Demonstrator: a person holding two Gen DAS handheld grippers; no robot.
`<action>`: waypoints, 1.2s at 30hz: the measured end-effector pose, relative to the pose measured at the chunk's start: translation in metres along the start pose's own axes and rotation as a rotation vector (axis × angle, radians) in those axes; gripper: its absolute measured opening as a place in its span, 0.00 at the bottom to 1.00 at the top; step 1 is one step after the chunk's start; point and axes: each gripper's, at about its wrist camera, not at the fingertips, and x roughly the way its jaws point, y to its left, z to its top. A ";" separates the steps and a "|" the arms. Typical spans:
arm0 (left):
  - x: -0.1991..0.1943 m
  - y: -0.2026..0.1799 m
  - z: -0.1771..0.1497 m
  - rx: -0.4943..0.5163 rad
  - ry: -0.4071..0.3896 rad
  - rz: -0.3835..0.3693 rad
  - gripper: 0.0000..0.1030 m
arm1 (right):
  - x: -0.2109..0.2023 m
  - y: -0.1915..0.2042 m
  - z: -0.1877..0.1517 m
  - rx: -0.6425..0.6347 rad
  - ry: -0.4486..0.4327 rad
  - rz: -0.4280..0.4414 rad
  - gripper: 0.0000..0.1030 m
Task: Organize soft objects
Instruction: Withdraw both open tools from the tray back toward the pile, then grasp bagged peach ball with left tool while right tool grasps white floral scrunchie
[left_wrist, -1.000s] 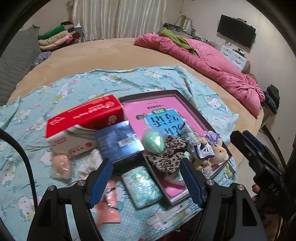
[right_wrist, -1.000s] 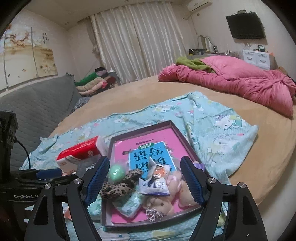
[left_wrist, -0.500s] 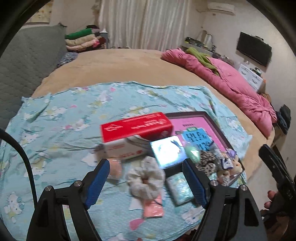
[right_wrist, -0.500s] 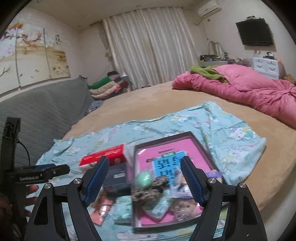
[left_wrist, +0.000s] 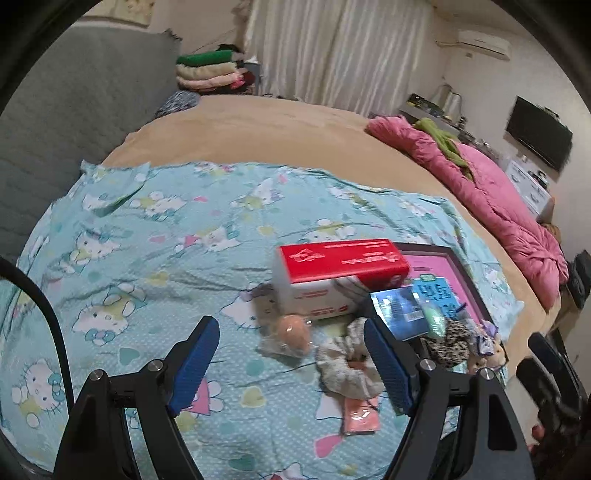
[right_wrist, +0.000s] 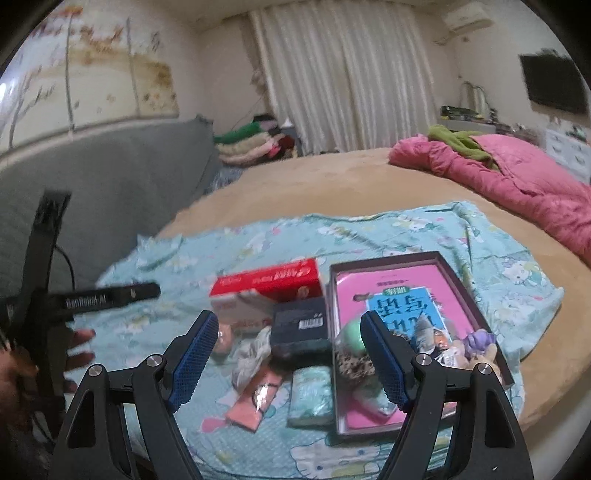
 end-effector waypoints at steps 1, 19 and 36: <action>0.002 0.003 -0.002 -0.004 0.005 0.002 0.78 | 0.004 0.004 -0.003 -0.006 0.012 0.007 0.78; 0.060 0.036 -0.028 -0.041 0.085 -0.030 0.78 | 0.082 0.032 -0.030 -0.006 0.205 0.039 0.78; 0.121 0.037 -0.027 -0.029 0.171 -0.107 0.78 | 0.153 0.046 -0.047 0.021 0.333 0.016 0.78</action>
